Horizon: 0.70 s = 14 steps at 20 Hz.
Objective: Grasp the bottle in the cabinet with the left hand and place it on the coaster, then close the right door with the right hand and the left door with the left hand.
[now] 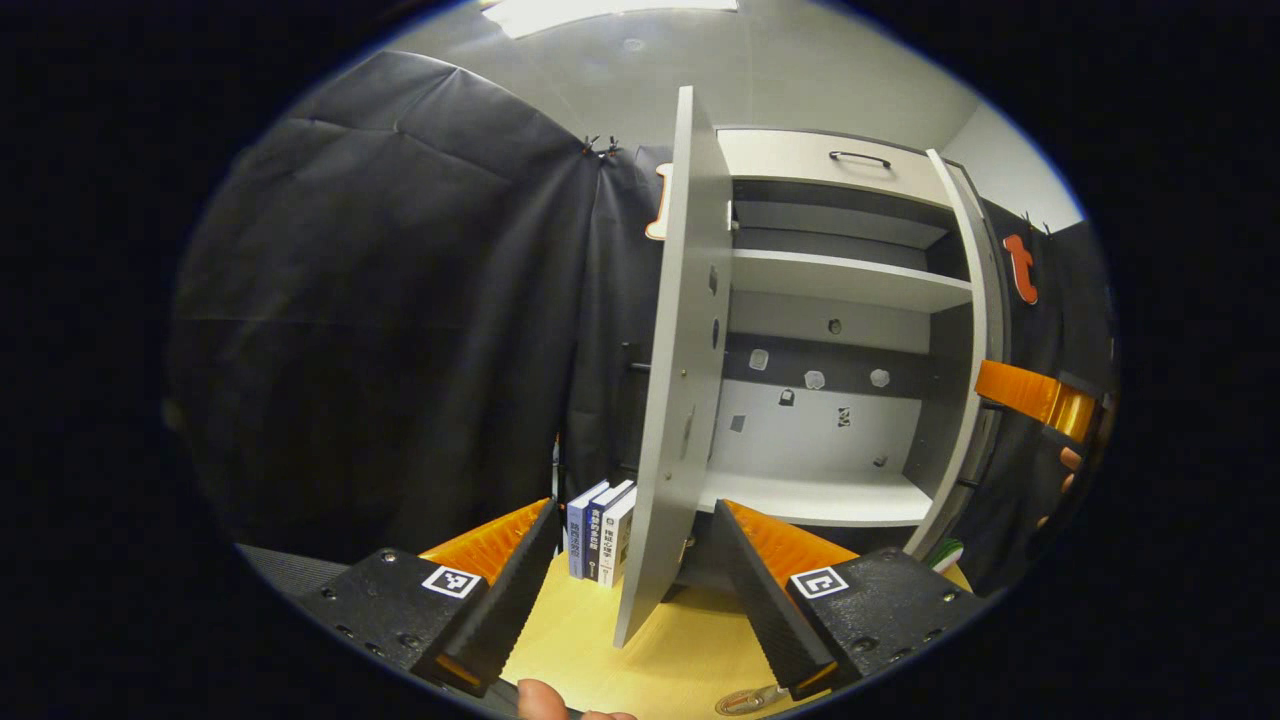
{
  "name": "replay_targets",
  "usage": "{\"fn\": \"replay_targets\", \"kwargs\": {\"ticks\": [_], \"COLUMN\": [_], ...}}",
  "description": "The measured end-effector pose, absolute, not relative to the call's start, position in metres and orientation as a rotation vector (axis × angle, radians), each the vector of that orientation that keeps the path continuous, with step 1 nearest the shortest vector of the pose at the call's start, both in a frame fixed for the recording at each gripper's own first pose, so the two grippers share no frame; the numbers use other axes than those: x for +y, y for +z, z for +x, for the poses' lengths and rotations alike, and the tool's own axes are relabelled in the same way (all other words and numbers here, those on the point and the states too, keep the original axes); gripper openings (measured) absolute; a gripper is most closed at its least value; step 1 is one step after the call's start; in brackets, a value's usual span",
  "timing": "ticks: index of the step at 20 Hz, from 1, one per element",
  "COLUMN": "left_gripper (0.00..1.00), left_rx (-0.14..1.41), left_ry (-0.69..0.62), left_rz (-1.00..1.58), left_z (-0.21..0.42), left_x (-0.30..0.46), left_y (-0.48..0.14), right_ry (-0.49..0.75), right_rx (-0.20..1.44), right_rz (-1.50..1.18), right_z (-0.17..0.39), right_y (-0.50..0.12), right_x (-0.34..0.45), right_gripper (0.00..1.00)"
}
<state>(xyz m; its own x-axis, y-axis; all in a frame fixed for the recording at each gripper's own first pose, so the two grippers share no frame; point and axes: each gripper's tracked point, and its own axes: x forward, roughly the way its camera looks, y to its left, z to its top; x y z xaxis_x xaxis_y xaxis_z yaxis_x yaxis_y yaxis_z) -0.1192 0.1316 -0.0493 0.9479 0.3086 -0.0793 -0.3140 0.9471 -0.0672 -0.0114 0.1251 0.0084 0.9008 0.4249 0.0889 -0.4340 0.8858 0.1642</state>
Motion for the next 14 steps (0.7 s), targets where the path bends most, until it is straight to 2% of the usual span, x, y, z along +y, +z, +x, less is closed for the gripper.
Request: {"fn": "replay_targets", "kwargs": {"ticks": [2, 3, 7, 9, 10, 11, 12, 13, 14], "left_gripper": [0.96, 0.96, 0.96, 0.93, 0.97, 0.94, 0.96, 0.93, 0.96], "left_rx": [0.066, 0.065, 0.067, 0.061, 0.058, 0.056, 0.055, 0.053, 0.052], "left_ry": [0.333, 0.340, 0.364, 0.381, 0.390, 0.400, 0.408, 0.415, 0.421], "left_rz": [-0.084, -0.086, -0.093, -0.095, -0.096, -0.099, -0.102, -0.106, -0.108], "left_z": [-0.120, -0.121, -0.119, -0.117, -0.116, -0.115, -0.114, -0.113, -0.111], "left_x": [0.140, 0.144, 0.159, 0.168, 0.174, 0.179, 0.184, 0.189, 0.195], "left_y": [-0.050, -0.050, -0.054, -0.054, -0.054, -0.053, -0.054, -0.054, -0.055], "right_ry": [0.447, 0.444, 0.439, 0.439, 0.438, 0.437, 0.436, 0.433, 0.430], "right_rx": [-0.045, -0.042, -0.028, -0.026, -0.026, -0.027, -0.028, -0.030, -0.031], "right_rz": [0.181, 0.180, 0.178, 0.175, 0.172, 0.170, 0.167, 0.166, 0.166], "right_z": [-0.011, -0.012, -0.008, -0.007, -0.007, -0.006, -0.005, -0.004, -0.002], "right_y": [0.006, 0.005, 0.000, -0.001, -0.002, -0.001, -0.002, -0.002, -0.002], "right_x": [0.129, 0.131, 0.132, 0.134, 0.136, 0.136, 0.137, 0.137, 0.137], "right_gripper": [0.98, 0.93, 0.93, 0.94, 0.93, 0.93, 0.98, 0.98, 0.98]}}
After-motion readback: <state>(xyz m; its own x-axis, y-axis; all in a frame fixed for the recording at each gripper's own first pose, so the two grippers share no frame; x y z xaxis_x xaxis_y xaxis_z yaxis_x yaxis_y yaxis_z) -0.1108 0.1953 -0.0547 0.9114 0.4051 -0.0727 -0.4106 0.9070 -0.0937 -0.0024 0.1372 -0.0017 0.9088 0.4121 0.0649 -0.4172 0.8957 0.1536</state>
